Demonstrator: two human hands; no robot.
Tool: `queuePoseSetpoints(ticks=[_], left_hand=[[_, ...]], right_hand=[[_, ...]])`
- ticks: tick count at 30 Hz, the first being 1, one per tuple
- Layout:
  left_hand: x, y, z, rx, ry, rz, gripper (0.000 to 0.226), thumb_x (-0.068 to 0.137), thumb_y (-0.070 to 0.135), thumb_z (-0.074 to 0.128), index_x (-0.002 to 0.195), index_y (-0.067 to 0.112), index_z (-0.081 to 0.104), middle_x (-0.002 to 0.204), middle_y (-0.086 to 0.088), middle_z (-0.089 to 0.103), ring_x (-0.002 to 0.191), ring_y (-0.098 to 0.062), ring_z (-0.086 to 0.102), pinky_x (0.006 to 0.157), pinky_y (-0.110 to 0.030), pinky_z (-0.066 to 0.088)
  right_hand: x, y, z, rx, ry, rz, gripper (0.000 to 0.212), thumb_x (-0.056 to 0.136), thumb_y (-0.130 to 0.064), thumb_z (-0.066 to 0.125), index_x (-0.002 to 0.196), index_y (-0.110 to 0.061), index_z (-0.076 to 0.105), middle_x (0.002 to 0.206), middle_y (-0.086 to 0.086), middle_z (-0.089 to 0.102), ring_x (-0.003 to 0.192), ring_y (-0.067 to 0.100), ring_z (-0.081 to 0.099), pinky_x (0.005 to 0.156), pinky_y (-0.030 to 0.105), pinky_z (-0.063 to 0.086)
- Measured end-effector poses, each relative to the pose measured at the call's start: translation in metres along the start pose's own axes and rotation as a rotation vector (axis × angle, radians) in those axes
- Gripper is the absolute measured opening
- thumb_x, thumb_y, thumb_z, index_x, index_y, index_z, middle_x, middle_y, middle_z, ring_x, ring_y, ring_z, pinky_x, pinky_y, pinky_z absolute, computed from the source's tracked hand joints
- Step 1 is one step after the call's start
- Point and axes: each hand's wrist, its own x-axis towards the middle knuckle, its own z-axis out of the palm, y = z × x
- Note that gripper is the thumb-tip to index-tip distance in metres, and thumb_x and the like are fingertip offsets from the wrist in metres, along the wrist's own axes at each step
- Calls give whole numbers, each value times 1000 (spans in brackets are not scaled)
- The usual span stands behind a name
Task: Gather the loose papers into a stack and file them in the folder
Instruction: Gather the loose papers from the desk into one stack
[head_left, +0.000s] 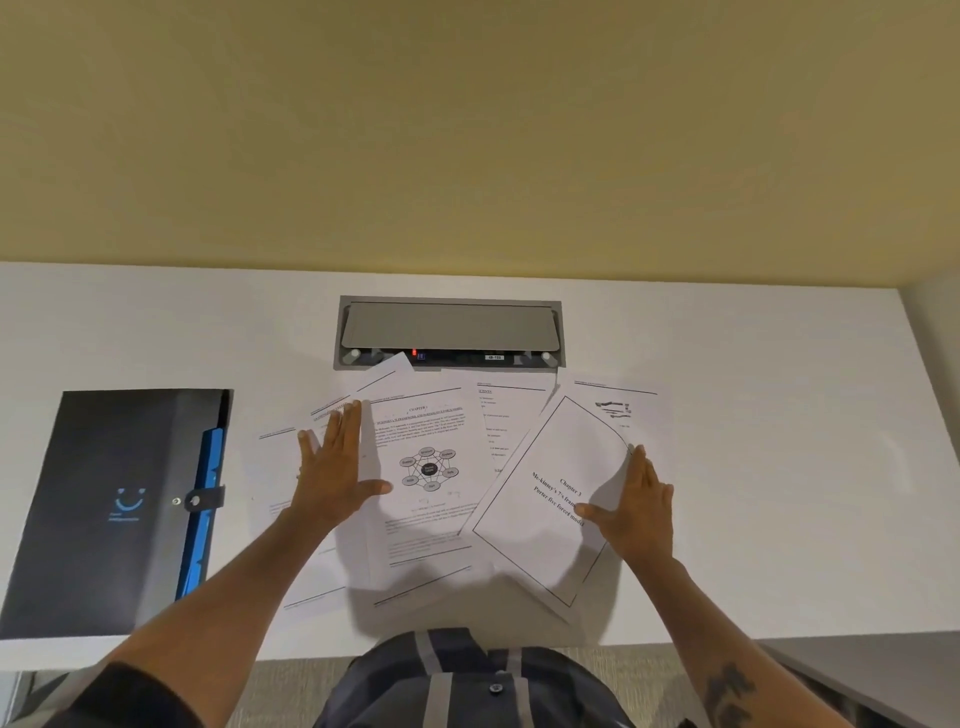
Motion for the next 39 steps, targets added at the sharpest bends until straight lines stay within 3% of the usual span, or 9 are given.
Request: queuePoseSetpoints(ticks=[5,13,21,24,26,29,32,36,39], left_hand=[[-5,1,2,-37,44,18,129,80,58,81,167,8,0,174,-18,19,161,-41,16,127,-65,5],[0,1,0,31,35,24,126,84,63,73,167,9,-6,175,-19,14,164,-36,10,132,-55,-2],[1,5,-2,121,72,27,113,88,64,66,169,18,3,173,-18,26,163,-34,17,130,-54,-6],[-5,8,-2,103,97,32,92,92,53,68,167,22,23,168,-20,38,159,-40,27,131,-52,5],[-10,10,-3,67,105,26,73,95,42,69,161,24,41,161,-21,48,152,-47,38,126,-57,27],[-21,13,-4,-26,188,29,48,96,20,72,144,22,64,142,-17,67,129,-45,63,88,-62,60],[-25,16,-3,-135,323,34,34,92,1,73,121,19,80,113,-10,82,102,-38,76,71,-55,64],[-24,16,-8,-221,365,-71,29,98,5,66,114,22,83,108,-1,85,101,-30,78,78,-45,62],[-22,15,-6,-237,361,-79,26,97,7,67,113,19,84,105,-3,85,99,-31,78,78,-42,61]], right_hand=[[-5,-2,4,76,37,-43,123,75,-44,93,167,-11,18,164,11,41,145,35,38,124,55,27],[-23,-9,15,126,89,-173,100,73,-19,96,159,-12,45,137,5,71,127,33,57,114,50,43],[-41,-8,23,303,35,-122,70,88,-17,84,149,-39,57,133,3,60,126,21,60,90,33,55],[-44,-10,26,376,25,-98,72,88,-10,84,149,-37,57,124,5,62,104,24,68,77,21,53],[-46,-11,28,444,47,-96,78,83,1,86,150,-28,56,126,12,65,96,28,71,80,17,59],[-50,-16,33,496,110,-87,83,75,11,89,148,-13,59,147,10,62,108,26,67,80,1,54],[-52,-20,38,595,112,25,82,74,1,93,147,-19,61,118,9,72,86,18,72,70,-2,52],[-57,-29,42,720,55,100,59,77,-4,92,128,-28,73,90,-10,73,82,13,74,70,11,57],[-58,-37,47,802,-2,132,34,80,4,87,96,-25,78,73,-10,67,67,3,63,77,24,52]])
